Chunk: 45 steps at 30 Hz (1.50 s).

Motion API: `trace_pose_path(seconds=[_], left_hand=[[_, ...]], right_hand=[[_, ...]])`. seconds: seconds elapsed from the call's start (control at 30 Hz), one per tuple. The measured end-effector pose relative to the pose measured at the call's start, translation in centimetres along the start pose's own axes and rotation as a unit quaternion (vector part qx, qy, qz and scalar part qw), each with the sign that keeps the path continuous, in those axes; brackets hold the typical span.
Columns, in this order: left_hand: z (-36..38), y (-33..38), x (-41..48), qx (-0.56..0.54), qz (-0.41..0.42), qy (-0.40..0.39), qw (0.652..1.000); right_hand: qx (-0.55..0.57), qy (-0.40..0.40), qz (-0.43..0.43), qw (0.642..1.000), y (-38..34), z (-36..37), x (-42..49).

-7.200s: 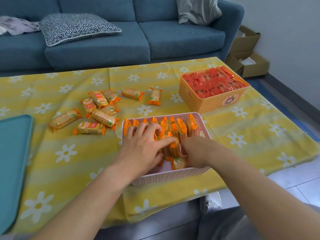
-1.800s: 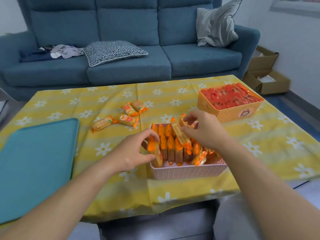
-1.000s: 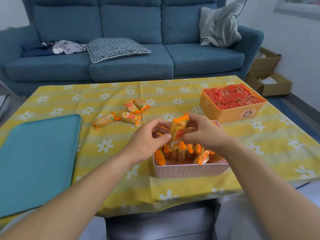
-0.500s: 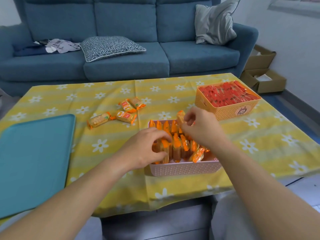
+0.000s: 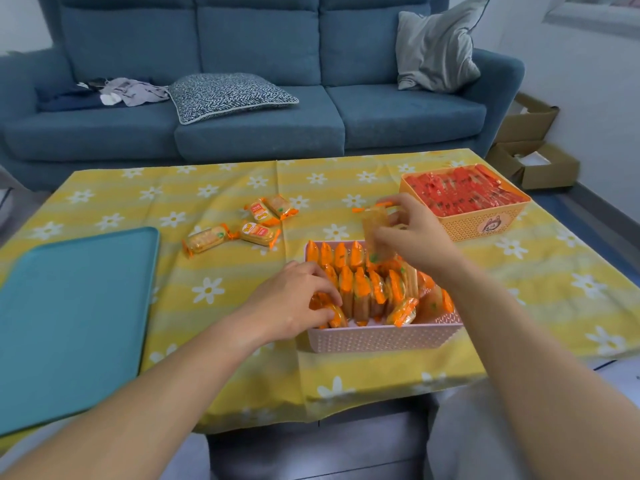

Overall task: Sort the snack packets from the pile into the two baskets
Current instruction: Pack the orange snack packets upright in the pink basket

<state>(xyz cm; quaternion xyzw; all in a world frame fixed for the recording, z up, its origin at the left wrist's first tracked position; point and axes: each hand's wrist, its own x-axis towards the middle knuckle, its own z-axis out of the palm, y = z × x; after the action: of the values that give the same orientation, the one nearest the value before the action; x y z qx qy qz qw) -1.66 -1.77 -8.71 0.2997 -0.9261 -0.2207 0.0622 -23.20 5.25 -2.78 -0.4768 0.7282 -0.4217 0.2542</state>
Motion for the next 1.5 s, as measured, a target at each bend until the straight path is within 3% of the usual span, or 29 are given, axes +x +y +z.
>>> trace_pose_path(seconds=[0.17, 0.3, 0.4, 0.53, 0.67, 0.73, 0.87, 1.0, 1.13, 1.2, 1.33, 1.5], left_hand=[[0.0, -0.4, 0.1, -0.015, 0.001, 0.006, 1.0], [0.1, -0.1, 0.4, -0.011, 0.004, 0.023, 1.0], [0.3, 0.2, 0.6, -0.033, -0.001, 0.07, 0.997], [0.2, 1.5, 0.5, -0.104, 0.015, 0.103, 0.989], [0.6, 1.5, 0.5, -0.037, 0.02, 0.054, 0.998], [0.8, 1.6, 0.5, 0.01, 0.008, 0.019, 1.0], [0.8, 2.1, 0.7, 0.043, 0.007, -0.001, 0.999], [0.8, 2.0, 0.9, 0.039, 0.007, -0.002, 0.999], [1.0, 2.1, 1.2, 0.041, 0.007, -0.002, 0.999], [0.9, 2.0, 1.3, 0.037, 0.004, 0.0, 0.999], [0.6, 1.6, 1.2, 0.019, -0.003, 0.012, 1.0], [0.8, 1.5, 1.2, 0.022, 0.006, 0.018, 1.0]], right_hand=[[-0.002, -0.155, 0.004, 0.988, 0.4, -0.1, -1.7], [-0.191, -0.118, -0.031, 0.974, 0.7, 1.0, -2.4], [-0.25, -0.079, -0.027, 0.965, 0.6, 2.6, -3.3], [-0.26, -0.125, -0.022, 0.957, 0.7, 4.3, -3.9], [-0.214, -0.227, -0.011, 0.95, 1.0, 1.6, -3.5], [-0.194, -0.219, -0.021, 0.956, 1.5, -0.6, -3.4], [-0.264, -0.233, -0.078, 0.933, 1.9, -3.2, -3.4], [-0.341, -0.28, -0.075, 0.894, 2.6, -2.5, -3.6], [-0.391, -0.266, -0.085, 0.877, 3.2, -1.4, -3.2], [-0.392, -0.228, -0.103, 0.885, 3.2, -1.5, -2.8], [-0.256, -0.146, -0.089, 0.951, 3.2, -3.3, -2.4], [-0.221, -0.186, -0.091, 0.953, 2.9, -3.0, -3.1]])
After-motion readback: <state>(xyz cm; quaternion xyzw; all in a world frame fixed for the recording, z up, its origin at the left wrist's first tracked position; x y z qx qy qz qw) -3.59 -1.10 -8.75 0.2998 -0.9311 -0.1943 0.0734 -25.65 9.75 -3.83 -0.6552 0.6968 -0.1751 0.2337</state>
